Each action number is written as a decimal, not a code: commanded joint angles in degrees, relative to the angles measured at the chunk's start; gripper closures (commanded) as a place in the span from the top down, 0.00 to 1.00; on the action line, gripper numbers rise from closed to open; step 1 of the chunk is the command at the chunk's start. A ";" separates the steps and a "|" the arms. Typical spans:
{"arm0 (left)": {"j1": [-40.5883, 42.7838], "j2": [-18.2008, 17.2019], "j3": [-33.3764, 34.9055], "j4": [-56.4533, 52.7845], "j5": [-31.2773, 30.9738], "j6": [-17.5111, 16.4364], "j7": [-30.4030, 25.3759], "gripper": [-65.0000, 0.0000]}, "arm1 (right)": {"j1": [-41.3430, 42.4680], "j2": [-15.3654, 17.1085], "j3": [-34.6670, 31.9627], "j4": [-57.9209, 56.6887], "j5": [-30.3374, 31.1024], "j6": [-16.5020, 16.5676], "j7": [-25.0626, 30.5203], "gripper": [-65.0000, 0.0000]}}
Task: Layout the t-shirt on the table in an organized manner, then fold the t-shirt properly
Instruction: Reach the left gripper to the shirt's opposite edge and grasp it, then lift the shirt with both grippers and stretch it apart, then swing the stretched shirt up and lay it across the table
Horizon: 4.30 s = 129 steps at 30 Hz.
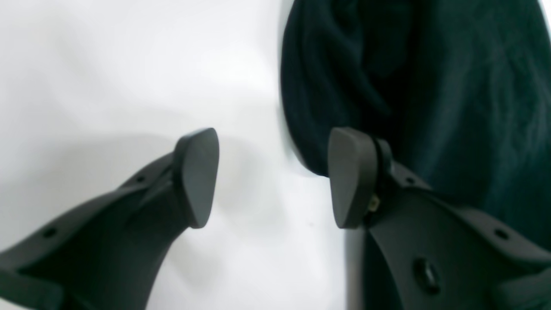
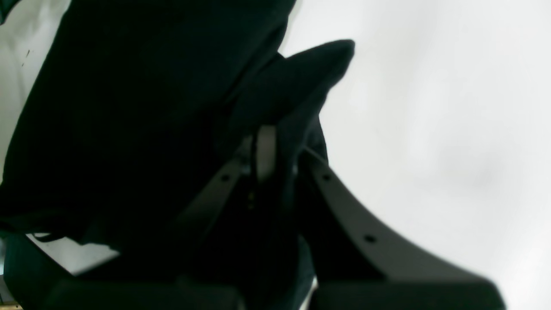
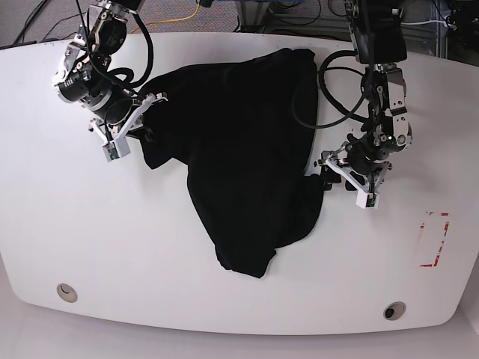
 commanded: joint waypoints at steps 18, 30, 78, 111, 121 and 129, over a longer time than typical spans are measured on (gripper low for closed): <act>-7.19 1.40 6.57 -11.56 -1.11 -0.46 -1.19 0.58 | 0.48 1.65 0.17 1.04 1.11 0.10 1.23 0.00; -7.36 1.40 7.10 -11.83 -0.76 -0.28 -1.45 0.17 | 0.66 1.65 0.17 1.04 1.11 0.10 1.23 0.00; -10.26 -10.47 3.14 28.17 -1.02 -2.57 -0.84 0.00 | 28.52 10.62 3.33 -5.20 1.20 0.10 1.23 0.00; -34.18 -18.99 -8.29 32.57 -1.02 -5.82 10.85 0.00 | 71.86 28.02 -11.70 -33.51 1.11 0.10 1.23 0.00; -36.90 -18.99 -10.75 32.57 -1.02 -6.79 13.93 0.00 | 76.35 29.69 -14.43 -36.15 1.11 0.10 1.23 0.00; -32.59 -18.99 -10.83 32.83 -1.29 -6.79 13.93 0.00 | 73.71 29.61 -13.99 -35.88 1.47 0.10 -0.62 0.00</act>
